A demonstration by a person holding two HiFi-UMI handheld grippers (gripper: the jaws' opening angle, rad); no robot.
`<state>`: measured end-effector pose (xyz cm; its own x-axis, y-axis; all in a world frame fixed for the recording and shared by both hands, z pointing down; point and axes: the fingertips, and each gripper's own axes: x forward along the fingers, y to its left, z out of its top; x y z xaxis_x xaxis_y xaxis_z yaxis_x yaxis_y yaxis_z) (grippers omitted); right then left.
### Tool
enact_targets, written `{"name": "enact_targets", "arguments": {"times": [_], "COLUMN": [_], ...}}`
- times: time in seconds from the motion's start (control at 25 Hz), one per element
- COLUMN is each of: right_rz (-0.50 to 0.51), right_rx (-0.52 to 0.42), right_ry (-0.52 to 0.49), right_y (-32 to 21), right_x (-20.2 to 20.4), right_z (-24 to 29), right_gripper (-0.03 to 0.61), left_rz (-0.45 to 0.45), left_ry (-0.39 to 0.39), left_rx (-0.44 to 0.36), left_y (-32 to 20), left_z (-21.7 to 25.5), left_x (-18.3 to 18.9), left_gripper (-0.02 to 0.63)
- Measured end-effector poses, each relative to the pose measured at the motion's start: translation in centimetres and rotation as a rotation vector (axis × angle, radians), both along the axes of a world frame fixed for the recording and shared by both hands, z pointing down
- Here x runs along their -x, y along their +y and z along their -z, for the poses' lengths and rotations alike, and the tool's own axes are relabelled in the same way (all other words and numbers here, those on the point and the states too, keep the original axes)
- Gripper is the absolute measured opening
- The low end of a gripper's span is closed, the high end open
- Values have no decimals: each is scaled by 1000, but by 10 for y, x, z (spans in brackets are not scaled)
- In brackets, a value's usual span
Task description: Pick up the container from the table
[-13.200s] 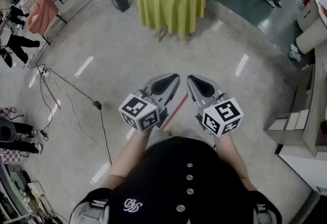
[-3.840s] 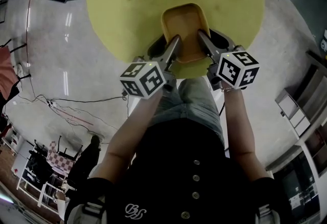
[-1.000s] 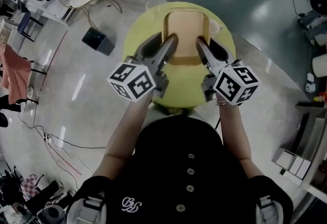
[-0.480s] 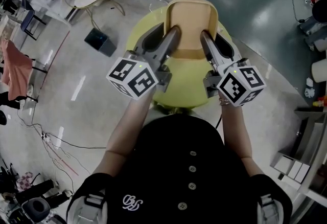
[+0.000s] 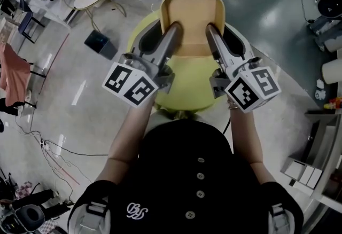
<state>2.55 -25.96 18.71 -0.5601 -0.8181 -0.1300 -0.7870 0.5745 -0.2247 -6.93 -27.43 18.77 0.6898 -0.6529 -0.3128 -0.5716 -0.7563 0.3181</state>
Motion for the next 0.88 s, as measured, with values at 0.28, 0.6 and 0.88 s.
{"name": "enact_targets", "arguments": {"times": [0.28,0.6,0.88], "right_rz": [10,-3,-10], "right_rx": [-22,12,38], "right_ry": [18,1,-8], "right_y": [9,15,10], "right_x": [3,-1,-11], "right_z": [3,-9,-21], "right_gripper": [92,94,94], "left_rz": [14,-1,-18], "left_ry": [15,27,1], "left_rx": [-26,12,38], "left_y": [5,9,4], "left_z": [9,-1,-14], "left_x": [3,-1,-12], "left_gripper": [123,123,123]}}
